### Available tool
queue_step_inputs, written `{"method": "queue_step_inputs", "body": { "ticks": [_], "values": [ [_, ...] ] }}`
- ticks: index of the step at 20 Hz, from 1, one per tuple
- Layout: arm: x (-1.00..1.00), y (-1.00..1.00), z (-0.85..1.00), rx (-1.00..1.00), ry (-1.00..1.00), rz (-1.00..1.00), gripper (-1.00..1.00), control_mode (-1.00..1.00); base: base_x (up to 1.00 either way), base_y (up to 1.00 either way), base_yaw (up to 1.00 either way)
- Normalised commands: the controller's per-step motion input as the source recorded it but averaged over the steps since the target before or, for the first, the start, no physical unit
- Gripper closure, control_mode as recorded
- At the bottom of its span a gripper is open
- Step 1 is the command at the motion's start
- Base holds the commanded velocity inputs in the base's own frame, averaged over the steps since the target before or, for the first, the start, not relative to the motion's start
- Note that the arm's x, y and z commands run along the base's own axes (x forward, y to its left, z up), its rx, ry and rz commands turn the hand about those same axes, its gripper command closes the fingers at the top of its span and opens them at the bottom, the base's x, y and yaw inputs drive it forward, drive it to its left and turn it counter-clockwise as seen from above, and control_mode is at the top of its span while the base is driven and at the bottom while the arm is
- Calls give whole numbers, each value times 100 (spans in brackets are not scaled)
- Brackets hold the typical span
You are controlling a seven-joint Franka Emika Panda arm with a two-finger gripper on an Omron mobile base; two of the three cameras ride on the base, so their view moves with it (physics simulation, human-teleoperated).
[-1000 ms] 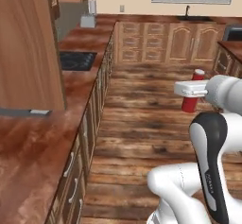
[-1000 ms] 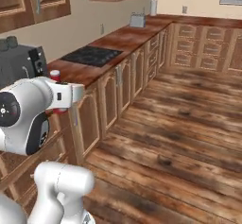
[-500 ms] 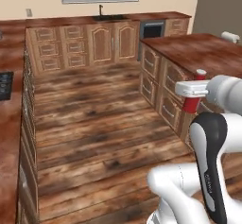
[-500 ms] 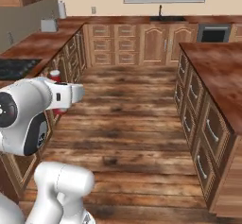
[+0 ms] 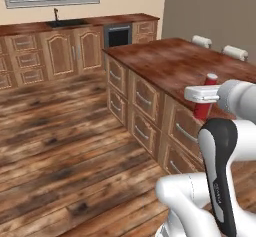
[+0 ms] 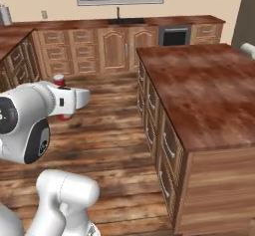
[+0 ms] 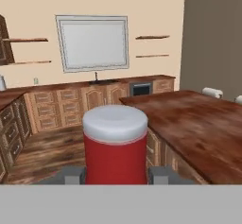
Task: The dining table condiment station is running low on ketchup. Refill the condiment station by opening the cabinet and taking the ketchup from the cabinet and placing it on the dining table.
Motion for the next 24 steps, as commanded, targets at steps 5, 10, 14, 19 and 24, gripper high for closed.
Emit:
{"method": "queue_step_inputs", "body": {
  "ticks": [5, 10, 14, 19, 24],
  "values": [
    [0, 0, 0, 0, 0, 0, 100, 100, 50, -100, -9],
    [0, 0, 0, 0, 0, 0, 100, 100, 33, -100, -1],
    [0, 0, 0, 0, 0, 0, 100, 100, 24, -100, 0],
    [0, 0, 0, 0, 0, 0, 100, 100, 8, -100, 0],
    [0, 0, 0, 0, 0, 0, 100, 100, 5, -100, 0]
  ]
}}
